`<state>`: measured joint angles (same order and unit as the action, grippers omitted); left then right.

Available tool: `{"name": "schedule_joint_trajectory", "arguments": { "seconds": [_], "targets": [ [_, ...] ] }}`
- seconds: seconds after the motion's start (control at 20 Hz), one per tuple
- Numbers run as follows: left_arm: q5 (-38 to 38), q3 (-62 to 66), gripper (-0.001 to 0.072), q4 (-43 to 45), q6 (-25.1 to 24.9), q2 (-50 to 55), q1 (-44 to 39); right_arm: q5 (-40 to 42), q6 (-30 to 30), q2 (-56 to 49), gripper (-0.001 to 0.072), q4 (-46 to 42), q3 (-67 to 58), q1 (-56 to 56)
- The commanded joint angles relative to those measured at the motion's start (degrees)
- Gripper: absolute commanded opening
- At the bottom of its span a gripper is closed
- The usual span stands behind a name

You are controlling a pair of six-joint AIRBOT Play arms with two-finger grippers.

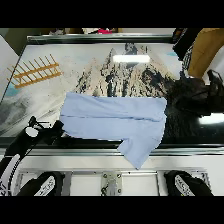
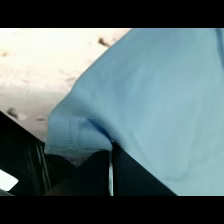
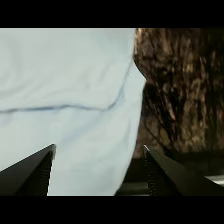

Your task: Fold the clothes and pants, and hang the long-sleeved shirts on hangers.

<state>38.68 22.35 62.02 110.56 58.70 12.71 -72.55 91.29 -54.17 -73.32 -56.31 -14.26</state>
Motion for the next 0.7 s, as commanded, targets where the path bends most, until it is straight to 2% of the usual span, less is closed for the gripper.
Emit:
{"name": "schedule_joint_trajectory", "arguments": {
  "seconds": [0.0, 0.15, 0.35, 0.65],
  "targets": [
    [0.11, 0.33, 0.0006, -0.07, -0.76, -1.95, -0.59, -3.56, 1.40, 1.22, 0.0608, 0.50, 11.98, -6.25],
    [0.15, -2.32, 0.0005, 0.00, -1.77, -8.13, -0.57, -0.37, 2.60, 1.77, 0.0605, 7.26, 25.33, -7.96],
    [0.37, -6.40, 0.0006, -0.04, -1.75, -14.43, -0.57, 10.01, 1.75, 1.75, 0.0602, 18.21, 35.71, -2.36],
    [0.37, -9.27, 0.0006, -0.11, -1.70, -18.88, -0.57, 14.16, 3.48, -1.57, 0.0602, 18.47, 37.57, 10.93]
  ]
}}
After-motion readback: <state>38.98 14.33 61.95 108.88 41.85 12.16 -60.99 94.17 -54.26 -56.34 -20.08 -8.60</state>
